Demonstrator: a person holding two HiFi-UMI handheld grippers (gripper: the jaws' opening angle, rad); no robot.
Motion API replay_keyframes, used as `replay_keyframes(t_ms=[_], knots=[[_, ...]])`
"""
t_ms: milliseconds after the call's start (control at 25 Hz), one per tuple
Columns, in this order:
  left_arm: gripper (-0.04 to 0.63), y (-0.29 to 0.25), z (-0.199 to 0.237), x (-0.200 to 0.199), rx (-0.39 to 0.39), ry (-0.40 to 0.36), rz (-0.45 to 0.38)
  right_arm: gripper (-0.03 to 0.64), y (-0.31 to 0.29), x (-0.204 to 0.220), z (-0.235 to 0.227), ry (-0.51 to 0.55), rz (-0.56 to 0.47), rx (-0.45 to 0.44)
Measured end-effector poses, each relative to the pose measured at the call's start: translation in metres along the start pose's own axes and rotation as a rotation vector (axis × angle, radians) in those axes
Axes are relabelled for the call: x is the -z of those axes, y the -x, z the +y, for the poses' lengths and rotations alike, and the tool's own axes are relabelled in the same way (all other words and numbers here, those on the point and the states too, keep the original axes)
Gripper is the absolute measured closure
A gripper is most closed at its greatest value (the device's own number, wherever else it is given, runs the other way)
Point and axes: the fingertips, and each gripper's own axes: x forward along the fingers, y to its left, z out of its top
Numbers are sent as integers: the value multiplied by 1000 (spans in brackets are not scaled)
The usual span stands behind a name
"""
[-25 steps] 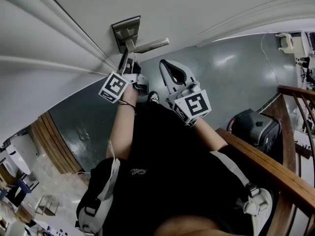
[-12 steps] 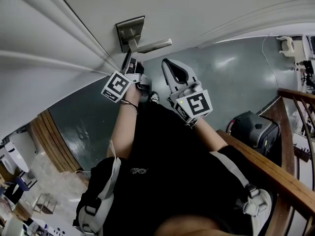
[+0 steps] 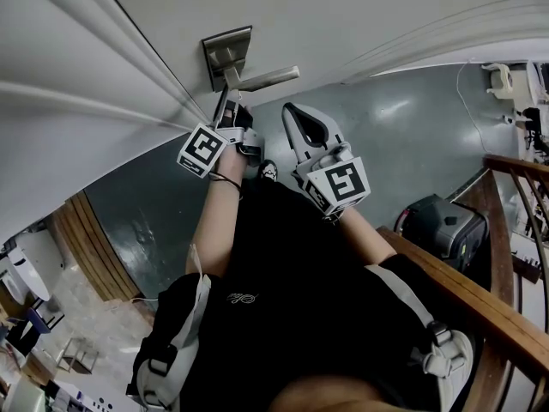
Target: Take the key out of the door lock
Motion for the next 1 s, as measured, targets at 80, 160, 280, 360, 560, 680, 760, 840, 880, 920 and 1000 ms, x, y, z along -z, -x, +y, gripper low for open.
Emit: replay_keyframes(t_ms=[80,160,280,360,560,680,760,840,880,920,1000], knots=[[555,0,0,0,-1,5,-5,609,1,0,1,0,-1,-2],[555,0,0,0,-2,12,-6,609,1,1,0,-1,1,-2],[557,0,0,0,-2,14,-9,609,1,1,-1,-2,3,1],[557,0,1,0,-5,14,-20,609,1,1,-1,-2,1,1],[558,2,1,-2,-32,49,-75,609,2,3,-1,-13,3,0],[558,4,0,-3,-35,83,-122,609,2,3,0,-15,5,-4],[558,5,1,-3,-30,102,-153,609,1,3,1,-15,3,-6],[558,6,2,-4,-33,127,-186,609,2,2,1,-13,1,-8],[558,7,3,-3,-34,139,-201,609,3,3,0,-12,1,-8],[558,7,3,-3,-38,146,-214,609,4,3,0,-12,2,-8],[558,8,4,-3,-45,148,-233,609,5,4,0,-12,3,-8]])
